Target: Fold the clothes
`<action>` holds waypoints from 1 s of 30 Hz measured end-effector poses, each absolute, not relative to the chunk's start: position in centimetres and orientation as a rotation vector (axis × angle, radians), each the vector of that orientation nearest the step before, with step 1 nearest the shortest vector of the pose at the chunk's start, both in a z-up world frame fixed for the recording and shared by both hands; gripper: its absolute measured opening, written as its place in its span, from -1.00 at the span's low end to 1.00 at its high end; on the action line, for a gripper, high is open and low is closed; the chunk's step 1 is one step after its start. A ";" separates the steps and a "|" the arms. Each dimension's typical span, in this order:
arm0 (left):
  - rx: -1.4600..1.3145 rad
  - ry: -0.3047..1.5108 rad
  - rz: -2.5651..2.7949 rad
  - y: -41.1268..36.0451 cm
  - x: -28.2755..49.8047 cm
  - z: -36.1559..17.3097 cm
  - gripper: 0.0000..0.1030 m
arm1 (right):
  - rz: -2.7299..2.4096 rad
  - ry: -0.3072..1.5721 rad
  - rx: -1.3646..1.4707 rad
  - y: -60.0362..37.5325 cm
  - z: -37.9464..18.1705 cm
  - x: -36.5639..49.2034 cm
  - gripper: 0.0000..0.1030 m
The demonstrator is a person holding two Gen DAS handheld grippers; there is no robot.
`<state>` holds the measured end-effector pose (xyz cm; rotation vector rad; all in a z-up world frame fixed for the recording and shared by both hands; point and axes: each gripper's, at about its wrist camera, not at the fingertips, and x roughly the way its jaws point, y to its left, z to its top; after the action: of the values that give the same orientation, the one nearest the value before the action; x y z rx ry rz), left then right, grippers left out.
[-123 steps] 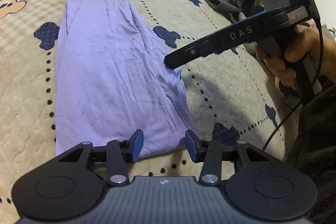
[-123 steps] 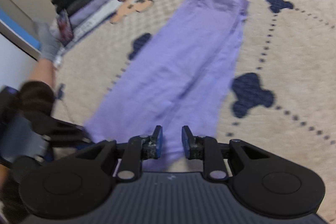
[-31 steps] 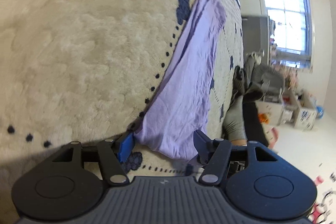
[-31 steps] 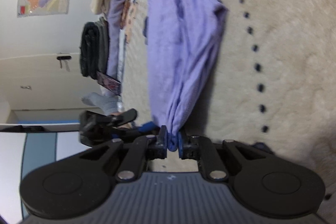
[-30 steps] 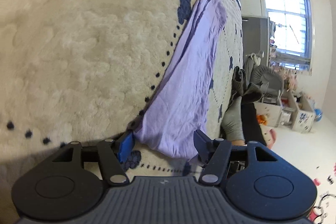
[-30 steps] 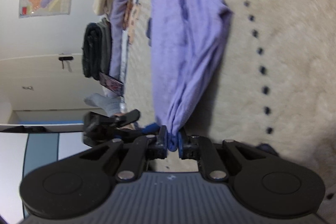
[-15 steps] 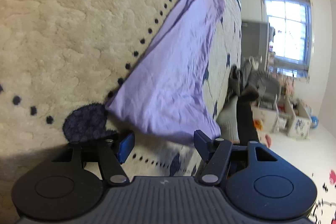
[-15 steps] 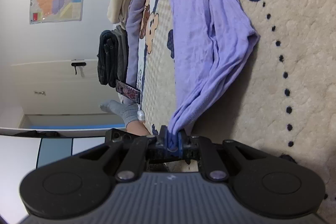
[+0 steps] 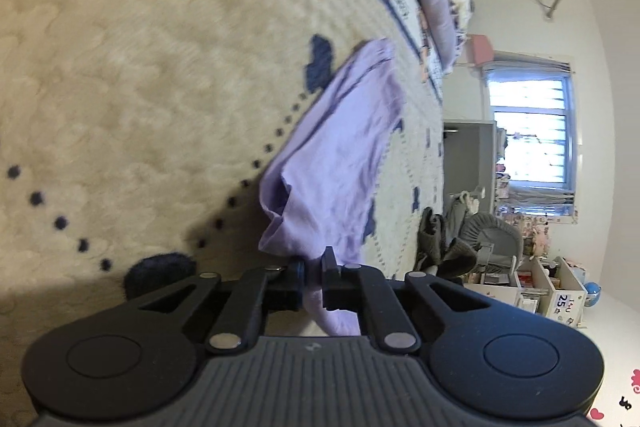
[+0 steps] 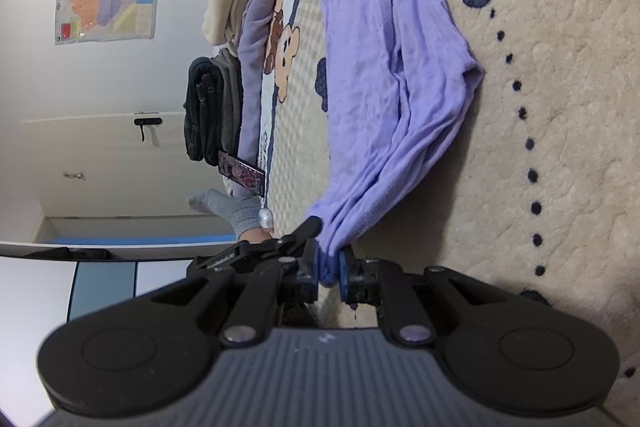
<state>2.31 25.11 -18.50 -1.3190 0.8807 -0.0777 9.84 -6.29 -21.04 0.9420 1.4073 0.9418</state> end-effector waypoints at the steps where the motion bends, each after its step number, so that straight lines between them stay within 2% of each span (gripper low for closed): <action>1: -1.318 0.873 -0.078 25.2 2.4 -18.2 -0.88 | 0.943 1.402 0.951 -6.4 -21.0 9.9 -0.78; 20: -1.269 0.625 0.039 25.5 9.6 -16.4 -0.88 | 0.878 1.220 1.055 -6.2 -19.9 16.0 -0.78; 30: -1.105 0.575 0.066 24.4 15.9 -15.3 -0.90 | 0.820 1.038 0.926 -5.4 -18.9 20.4 -0.79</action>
<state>15.93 24.37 -15.29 -1.1047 0.5753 0.0657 20.42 -5.38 -18.91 0.9260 1.0380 0.8202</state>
